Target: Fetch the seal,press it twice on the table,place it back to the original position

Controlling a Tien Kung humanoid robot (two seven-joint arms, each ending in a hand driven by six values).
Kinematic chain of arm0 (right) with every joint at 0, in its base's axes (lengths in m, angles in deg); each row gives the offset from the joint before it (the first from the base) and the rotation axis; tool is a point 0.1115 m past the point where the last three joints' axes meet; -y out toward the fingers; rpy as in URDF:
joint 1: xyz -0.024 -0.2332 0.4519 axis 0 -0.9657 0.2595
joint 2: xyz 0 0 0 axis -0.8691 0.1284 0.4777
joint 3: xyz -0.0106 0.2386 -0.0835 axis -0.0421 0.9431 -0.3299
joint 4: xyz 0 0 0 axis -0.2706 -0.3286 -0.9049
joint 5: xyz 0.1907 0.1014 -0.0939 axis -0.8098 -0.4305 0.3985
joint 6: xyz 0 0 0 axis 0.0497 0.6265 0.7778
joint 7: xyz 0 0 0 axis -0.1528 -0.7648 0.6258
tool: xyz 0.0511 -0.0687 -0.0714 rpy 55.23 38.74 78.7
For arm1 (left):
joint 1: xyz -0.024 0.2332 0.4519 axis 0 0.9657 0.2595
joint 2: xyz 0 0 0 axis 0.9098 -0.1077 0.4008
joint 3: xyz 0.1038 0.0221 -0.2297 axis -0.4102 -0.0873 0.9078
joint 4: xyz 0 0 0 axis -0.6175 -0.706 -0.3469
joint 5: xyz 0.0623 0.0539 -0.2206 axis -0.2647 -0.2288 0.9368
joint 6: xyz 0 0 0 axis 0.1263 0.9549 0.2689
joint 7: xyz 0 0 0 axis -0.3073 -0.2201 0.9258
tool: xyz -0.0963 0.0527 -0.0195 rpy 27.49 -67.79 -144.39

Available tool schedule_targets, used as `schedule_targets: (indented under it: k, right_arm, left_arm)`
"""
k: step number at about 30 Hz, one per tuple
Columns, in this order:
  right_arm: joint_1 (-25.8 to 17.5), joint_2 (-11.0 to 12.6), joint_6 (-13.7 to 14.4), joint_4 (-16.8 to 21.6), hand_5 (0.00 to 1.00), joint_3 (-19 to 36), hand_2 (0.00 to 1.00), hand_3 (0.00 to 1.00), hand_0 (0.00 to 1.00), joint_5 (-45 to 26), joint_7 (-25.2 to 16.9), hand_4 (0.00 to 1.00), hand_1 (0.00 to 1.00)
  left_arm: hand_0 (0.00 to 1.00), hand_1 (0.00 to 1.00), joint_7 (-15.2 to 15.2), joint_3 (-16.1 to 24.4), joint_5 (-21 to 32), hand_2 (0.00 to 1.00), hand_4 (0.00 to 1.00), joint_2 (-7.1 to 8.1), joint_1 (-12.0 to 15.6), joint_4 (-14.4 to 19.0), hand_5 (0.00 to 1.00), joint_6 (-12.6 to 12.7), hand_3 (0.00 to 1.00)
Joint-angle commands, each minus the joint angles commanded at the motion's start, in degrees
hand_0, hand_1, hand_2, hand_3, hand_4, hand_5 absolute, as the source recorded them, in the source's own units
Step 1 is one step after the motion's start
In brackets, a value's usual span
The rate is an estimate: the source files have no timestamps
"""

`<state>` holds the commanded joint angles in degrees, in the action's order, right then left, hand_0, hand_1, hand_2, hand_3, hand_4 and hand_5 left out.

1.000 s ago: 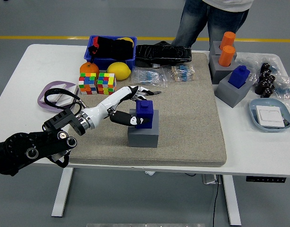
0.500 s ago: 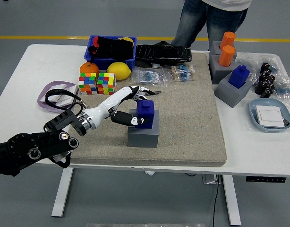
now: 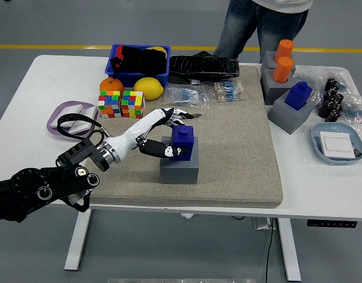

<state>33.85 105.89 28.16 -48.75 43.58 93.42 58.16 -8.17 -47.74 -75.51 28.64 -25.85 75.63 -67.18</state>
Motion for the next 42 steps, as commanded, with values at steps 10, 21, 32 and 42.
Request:
schedule_targets:
  k: [10,21,32,42]
  right_arm:
    - [-0.07,-0.07,0.04,-0.03,0.441,0.26,0.657,0.615,0.782,0.25,0.03,0.785,0.680]
    - [-0.06,-0.11,0.00,-0.02,0.441,0.17,0.657,0.615,0.782,0.16,0.06,0.785,0.681]
    - [-0.07,-0.05,-0.03,-0.02,0.440,0.34,0.657,0.615,0.782,0.17,0.06,0.785,0.680]
    - [-0.18,-0.09,0.01,-0.06,0.441,0.65,0.657,0.615,0.783,0.40,0.07,0.786,0.680]
  left_arm:
    - [0.647,0.462,-0.71,-0.43,1.80,0.433,0.531,-0.59,0.64,-1.00,0.002,0.32,0.762]
    - [0.648,0.462,-0.31,-0.63,0.32,0.431,0.532,-0.36,0.51,-0.86,0.002,0.43,0.759]
    - [0.649,0.461,0.37,0.15,-0.82,0.430,0.532,0.46,-0.40,0.06,0.002,0.33,0.759]
    - [0.645,0.461,1.08,-0.25,-1.65,0.430,0.532,0.72,-0.46,0.22,0.002,-0.04,0.757]
